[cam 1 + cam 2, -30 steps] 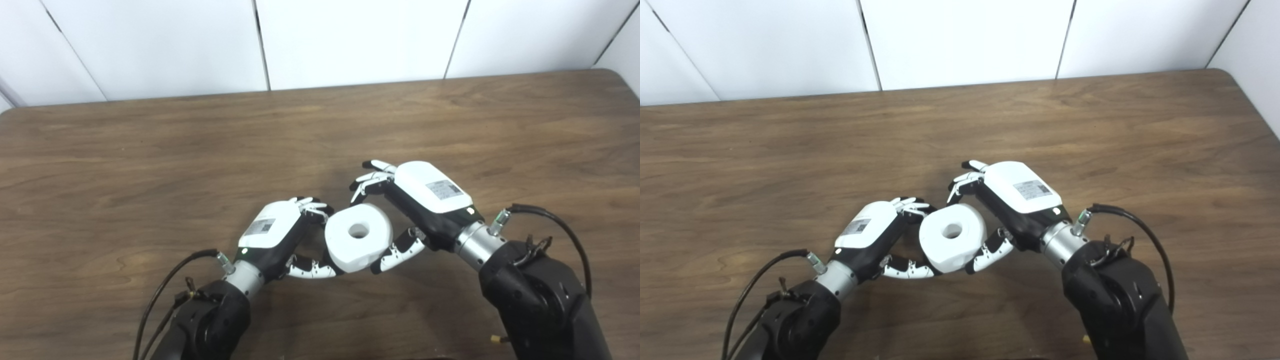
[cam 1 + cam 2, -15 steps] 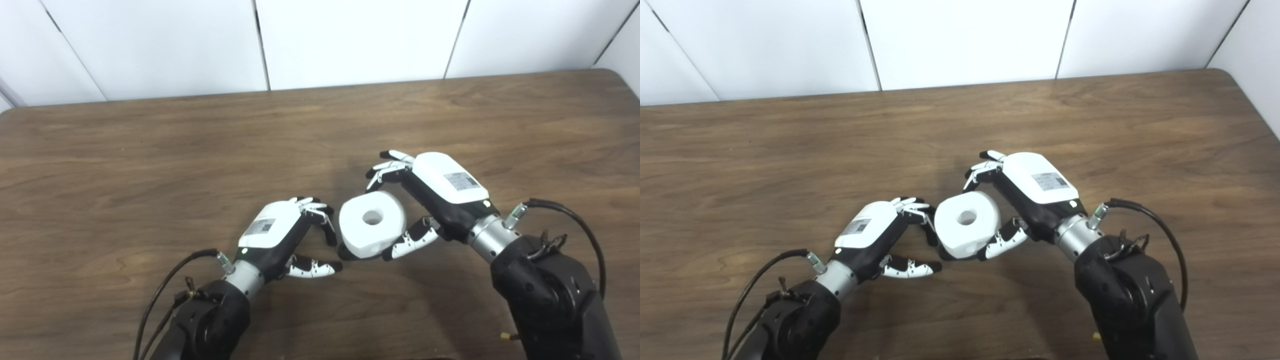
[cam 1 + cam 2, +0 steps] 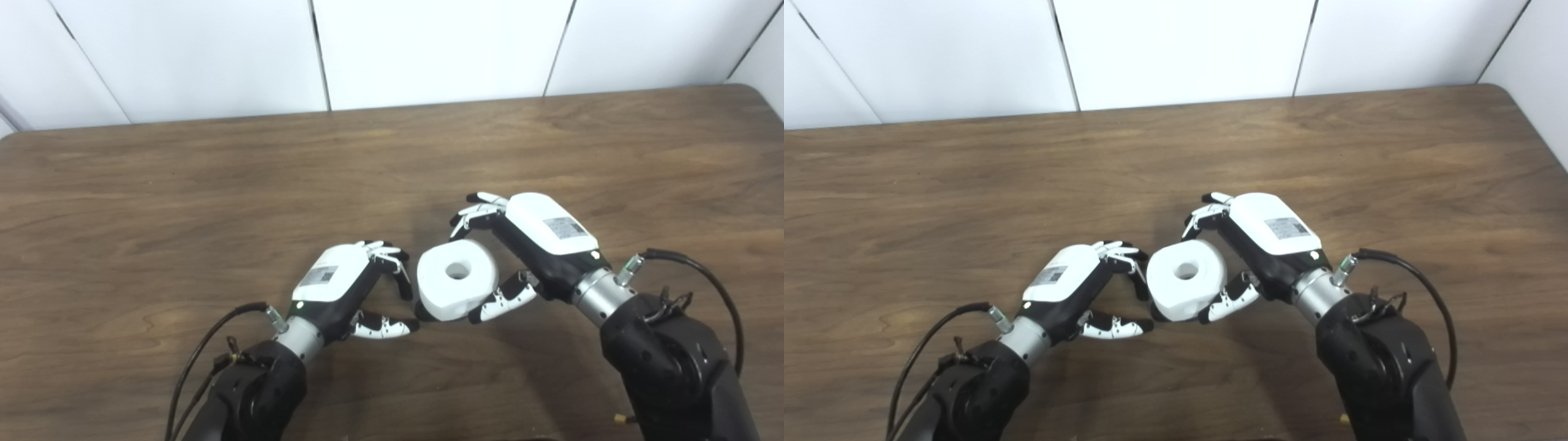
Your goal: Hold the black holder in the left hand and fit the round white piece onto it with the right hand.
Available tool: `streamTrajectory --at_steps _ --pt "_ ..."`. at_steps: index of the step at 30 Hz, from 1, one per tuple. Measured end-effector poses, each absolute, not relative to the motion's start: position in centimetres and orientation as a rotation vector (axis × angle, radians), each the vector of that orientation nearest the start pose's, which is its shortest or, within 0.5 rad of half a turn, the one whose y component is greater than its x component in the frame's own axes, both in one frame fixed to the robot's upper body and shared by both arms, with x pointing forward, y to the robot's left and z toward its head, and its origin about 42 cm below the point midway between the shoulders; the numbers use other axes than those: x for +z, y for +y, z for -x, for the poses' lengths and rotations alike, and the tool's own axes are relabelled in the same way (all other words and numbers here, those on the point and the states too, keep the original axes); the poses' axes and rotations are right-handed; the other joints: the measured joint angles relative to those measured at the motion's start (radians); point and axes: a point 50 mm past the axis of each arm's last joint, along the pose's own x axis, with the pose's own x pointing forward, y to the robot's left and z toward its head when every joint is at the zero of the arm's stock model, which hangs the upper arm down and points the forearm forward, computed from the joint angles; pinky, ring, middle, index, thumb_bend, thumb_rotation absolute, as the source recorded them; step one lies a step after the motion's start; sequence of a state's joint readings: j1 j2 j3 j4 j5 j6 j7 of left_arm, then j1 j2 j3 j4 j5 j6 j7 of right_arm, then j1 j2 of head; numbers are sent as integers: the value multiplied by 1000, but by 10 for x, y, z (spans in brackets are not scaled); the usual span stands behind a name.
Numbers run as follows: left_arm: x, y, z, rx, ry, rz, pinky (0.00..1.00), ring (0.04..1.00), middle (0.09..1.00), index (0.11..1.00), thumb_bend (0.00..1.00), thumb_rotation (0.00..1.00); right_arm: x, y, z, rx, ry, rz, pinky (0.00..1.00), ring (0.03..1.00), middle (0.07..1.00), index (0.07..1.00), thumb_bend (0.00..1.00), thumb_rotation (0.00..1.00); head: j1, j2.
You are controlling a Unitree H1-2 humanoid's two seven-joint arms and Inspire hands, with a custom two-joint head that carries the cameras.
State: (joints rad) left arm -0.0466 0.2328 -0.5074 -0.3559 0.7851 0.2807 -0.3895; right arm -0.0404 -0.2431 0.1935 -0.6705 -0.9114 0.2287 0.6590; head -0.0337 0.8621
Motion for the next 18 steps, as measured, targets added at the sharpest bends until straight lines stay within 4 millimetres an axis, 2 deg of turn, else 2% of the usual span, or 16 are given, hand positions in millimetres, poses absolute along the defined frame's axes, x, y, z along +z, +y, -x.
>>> streamTrajectory --at_steps 12,13,14,16,18 --pt "153 138 -251 -617 -90 -988 897 913 838 493 500 56 238 -200 -245 419 -193 1150 848 938 803 490 525 152 2 2" --pt "153 138 -251 -617 -90 -988 899 914 839 493 500 56 238 -200 -245 422 -190 1154 852 945 810 553 760 247 2 0" --pt "153 138 -251 -617 -90 -988 902 916 840 493 500 56 239 -200 -246 428 -187 1160 857 952 817 582 851 298 2 0" --pt "153 138 -251 -616 -89 -987 905 917 842 493 500 56 240 -201 -248 441 -178 1178 862 959 826 615 948 363 3 0" --pt "153 138 -251 -616 -89 -986 906 918 844 493 500 56 240 -202 -249 470 -156 1199 875 972 841 637 991 415 3 0"
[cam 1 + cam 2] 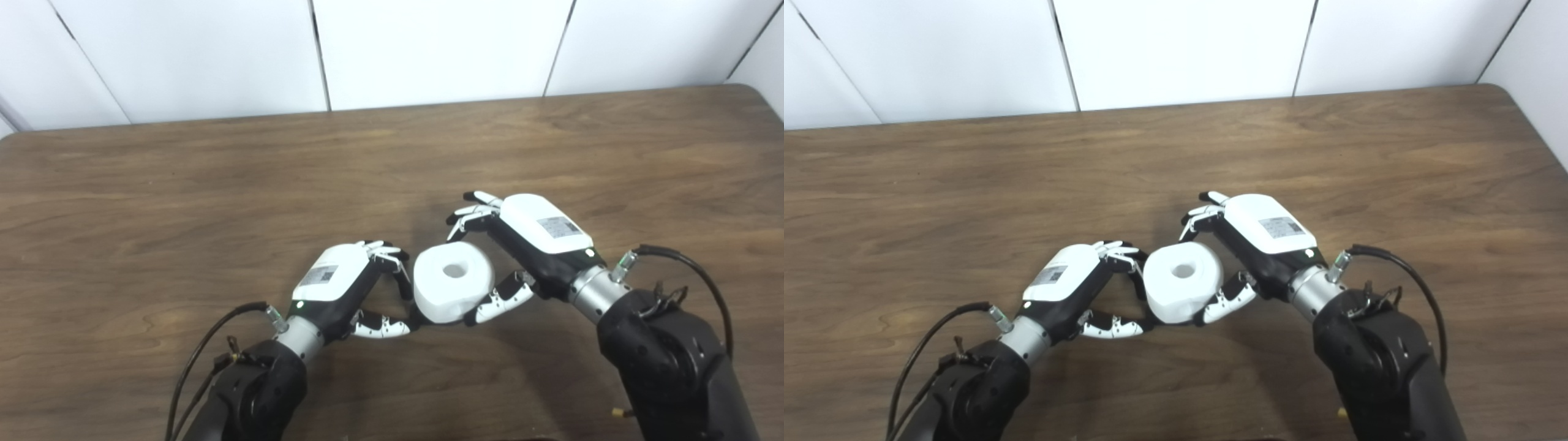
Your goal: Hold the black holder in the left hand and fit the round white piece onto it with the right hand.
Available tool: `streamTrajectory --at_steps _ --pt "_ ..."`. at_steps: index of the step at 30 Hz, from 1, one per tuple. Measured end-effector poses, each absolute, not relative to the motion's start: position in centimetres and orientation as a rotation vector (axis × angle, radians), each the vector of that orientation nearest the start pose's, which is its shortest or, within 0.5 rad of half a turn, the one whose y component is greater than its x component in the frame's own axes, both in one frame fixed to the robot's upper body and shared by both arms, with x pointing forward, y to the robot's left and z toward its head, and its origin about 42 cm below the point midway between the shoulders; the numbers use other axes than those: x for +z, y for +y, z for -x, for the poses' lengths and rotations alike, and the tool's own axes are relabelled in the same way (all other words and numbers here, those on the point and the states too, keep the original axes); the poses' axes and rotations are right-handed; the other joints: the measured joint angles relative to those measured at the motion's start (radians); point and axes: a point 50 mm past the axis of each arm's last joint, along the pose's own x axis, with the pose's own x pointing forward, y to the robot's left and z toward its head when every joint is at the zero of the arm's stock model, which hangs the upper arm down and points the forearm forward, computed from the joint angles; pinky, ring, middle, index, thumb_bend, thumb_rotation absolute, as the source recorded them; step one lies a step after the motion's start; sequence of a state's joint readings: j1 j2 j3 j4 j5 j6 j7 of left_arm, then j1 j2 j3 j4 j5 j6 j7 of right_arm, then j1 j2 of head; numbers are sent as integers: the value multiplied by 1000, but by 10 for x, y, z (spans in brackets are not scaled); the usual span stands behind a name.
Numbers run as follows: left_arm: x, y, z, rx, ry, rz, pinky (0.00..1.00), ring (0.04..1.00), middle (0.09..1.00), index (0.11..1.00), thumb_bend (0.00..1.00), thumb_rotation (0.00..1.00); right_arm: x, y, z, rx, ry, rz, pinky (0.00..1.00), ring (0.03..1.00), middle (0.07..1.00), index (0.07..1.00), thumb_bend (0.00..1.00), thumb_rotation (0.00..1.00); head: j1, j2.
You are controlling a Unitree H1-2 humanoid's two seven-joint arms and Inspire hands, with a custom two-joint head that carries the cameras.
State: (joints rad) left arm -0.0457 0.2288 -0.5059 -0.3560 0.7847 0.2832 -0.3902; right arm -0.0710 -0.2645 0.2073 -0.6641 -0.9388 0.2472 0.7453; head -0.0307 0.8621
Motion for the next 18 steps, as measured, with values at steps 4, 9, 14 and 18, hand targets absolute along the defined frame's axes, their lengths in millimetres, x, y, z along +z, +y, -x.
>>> streamTrajectory --at_steps 4,9,14,18 --pt "153 138 -251 -614 -88 -983 909 919 847 493 500 56 237 -202 -249 499 -114 1213 886 987 853 657 1000 453 2 0" --pt "153 137 -251 -612 -85 -979 905 915 842 493 500 57 237 -202 -249 521 -94 1218 895 995 861 670 1000 470 2 -5" --pt "154 137 -252 -608 -86 -977 902 913 840 493 500 57 238 -202 -251 530 -90 1223 920 1000 868 679 1000 479 2 -8" --pt "154 136 -253 -607 -85 -976 902 910 836 493 500 57 238 -202 -251 536 -85 1224 922 1000 872 681 1000 475 0 -11"
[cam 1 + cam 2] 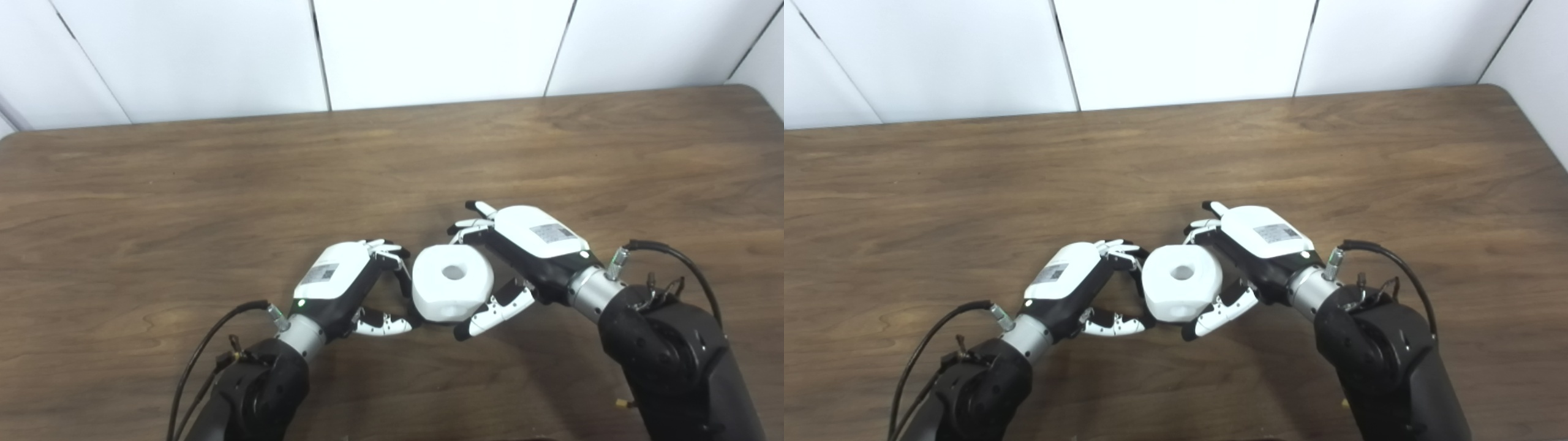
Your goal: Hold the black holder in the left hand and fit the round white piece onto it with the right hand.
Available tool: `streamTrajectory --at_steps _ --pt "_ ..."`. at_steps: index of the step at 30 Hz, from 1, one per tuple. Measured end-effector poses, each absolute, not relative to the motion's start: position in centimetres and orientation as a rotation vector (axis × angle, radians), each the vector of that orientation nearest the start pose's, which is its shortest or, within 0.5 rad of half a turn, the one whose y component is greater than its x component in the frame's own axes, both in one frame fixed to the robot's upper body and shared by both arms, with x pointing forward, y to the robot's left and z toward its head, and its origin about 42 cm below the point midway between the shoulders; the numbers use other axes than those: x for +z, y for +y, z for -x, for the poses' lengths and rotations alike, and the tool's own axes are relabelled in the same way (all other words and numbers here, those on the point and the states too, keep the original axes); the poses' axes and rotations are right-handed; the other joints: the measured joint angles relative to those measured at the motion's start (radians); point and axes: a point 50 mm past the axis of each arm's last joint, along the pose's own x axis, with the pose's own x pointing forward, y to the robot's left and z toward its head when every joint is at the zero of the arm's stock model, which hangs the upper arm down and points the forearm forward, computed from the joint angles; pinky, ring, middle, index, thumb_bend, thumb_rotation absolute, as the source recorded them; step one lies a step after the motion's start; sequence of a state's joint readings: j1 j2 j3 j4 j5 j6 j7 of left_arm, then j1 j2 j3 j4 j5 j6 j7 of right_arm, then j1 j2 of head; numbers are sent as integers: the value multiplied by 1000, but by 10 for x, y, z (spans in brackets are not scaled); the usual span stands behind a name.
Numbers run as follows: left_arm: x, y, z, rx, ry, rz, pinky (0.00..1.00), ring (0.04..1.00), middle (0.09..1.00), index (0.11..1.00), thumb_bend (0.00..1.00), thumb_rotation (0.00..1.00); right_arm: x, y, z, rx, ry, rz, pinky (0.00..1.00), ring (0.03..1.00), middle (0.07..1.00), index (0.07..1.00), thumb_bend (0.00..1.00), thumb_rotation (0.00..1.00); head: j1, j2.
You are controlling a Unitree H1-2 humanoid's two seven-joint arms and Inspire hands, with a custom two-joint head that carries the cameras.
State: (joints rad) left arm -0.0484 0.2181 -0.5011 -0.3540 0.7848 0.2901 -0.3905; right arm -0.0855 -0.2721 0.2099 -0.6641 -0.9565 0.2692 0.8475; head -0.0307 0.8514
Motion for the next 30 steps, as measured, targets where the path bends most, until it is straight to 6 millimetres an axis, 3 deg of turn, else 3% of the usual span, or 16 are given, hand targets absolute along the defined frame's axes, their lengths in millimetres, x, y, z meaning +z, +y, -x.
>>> streamTrajectory --at_steps 6,7,12,13,16,22,27,30 --pt "154 136 -254 -607 -84 -975 894 904 833 493 500 58 238 -203 -251 536 -75 1220 940 1000 887 711 1000 465 0 -9" --pt "154 135 -254 -608 -84 -975 892 900 833 494 502 62 238 -203 -251 538 -65 1215 966 1000 919 774 1000 489 0 -9" --pt "153 135 -254 -607 -84 -978 885 890 827 497 507 71 239 -207 -254 531 -31 1191 994 1000 976 870 1000 520 5 -17" --pt "154 135 -255 -604 -87 -981 889 888 829 630 635 153 239 -207 -254 530 -27 1184 990 1000 990 907 1000 534 11 -17" --pt "155 134 -257 -602 -91 -983 897 887 832 733 757 212 241 -208 -255 529 -16 1157 988 1000 999 945 1000 540 18 -21" --pt "160 136 -256 -617 -69 -981 902 915 880 860 869 274 246 -209 -257 521 -11 1129 972 1000 1000 965 1000 563 37 -22" --pt "177 149 -250 -636 -2 -944 874 941 924 967 955 221 250 -214 -261 518 -9 1128 963 1000 1000 960 1000 567 57 -22" --pt "181 161 -245 -641 24 -929 835 944 930 986 984 205 255 -220 -264 502 -10 1149 965 1000 1000 961 1000 570 67 -25"
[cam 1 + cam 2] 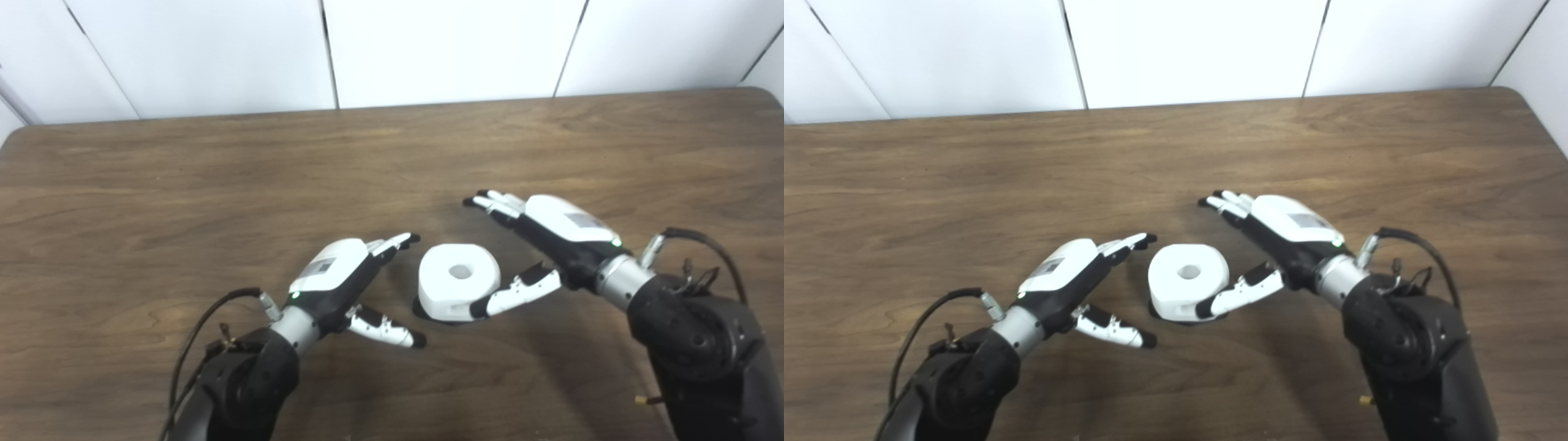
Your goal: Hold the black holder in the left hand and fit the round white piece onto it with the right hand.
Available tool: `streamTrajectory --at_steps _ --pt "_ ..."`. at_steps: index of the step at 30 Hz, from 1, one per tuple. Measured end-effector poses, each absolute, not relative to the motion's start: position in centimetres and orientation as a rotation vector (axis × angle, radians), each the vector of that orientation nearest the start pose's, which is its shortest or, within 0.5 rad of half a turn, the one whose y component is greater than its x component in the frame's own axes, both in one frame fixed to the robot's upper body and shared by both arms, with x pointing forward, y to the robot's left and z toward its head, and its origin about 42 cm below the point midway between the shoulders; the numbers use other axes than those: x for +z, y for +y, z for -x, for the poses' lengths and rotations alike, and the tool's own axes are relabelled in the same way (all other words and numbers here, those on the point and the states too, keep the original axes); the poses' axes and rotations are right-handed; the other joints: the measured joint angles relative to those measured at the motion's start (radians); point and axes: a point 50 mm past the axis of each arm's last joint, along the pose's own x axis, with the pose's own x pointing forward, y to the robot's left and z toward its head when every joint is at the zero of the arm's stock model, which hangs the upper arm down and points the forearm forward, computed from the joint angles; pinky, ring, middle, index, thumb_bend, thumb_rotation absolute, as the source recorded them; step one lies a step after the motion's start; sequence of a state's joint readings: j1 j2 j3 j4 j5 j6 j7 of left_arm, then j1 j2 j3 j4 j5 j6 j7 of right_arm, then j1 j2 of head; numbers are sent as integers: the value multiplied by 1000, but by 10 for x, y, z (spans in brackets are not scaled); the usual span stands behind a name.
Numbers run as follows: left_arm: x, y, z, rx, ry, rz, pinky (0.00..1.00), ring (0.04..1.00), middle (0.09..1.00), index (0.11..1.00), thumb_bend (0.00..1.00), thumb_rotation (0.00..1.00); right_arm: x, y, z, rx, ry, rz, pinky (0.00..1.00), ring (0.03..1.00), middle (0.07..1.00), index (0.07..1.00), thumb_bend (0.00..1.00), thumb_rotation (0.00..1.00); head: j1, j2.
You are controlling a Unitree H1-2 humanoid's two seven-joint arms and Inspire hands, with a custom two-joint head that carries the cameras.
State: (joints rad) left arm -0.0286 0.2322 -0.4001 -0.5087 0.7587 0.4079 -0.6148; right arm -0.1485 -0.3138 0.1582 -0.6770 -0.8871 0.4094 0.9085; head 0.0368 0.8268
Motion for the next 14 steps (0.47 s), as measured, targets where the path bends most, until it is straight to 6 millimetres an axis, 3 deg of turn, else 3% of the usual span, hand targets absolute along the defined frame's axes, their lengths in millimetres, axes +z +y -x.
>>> streamTrajectory --at_steps 5,14 --pt "189 184 -238 -640 48 -893 791 943 943 995 1000 219 254 -226 -266 506 3 1143 943 1000 1000 968 1000 558 11 -6" --pt "208 233 -220 -647 139 -843 842 924 941 976 1000 186 268 -245 -274 496 5 1145 908 1000 1000 967 1000 612 20 -17"
